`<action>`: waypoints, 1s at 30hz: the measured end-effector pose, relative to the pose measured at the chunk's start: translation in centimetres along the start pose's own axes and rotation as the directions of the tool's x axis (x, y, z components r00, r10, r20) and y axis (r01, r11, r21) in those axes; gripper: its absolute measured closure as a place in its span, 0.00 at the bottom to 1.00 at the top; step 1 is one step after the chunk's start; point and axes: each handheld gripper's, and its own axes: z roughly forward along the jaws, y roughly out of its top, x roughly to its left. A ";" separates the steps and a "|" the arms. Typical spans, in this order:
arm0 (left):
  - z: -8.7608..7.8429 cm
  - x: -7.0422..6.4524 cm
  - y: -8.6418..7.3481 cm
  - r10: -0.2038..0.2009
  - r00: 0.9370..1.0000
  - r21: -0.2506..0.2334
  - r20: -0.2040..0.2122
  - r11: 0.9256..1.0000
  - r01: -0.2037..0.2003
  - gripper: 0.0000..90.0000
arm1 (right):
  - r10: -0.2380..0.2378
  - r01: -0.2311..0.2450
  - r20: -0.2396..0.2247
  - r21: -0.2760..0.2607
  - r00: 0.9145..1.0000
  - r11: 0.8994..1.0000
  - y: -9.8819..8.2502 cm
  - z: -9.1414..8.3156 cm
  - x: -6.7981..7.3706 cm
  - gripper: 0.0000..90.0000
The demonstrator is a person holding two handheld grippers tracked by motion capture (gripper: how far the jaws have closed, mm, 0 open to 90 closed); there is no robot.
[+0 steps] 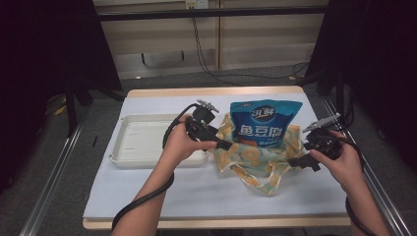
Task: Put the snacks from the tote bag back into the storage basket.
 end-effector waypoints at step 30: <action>-1.2 -0.1 6.8 0.147 0.989 -0.065 -0.017 0.987 -0.148 0.44 | -0.009 0.009 0.007 0.009 1.000 1.000 0.0 0.1 -0.2 0.08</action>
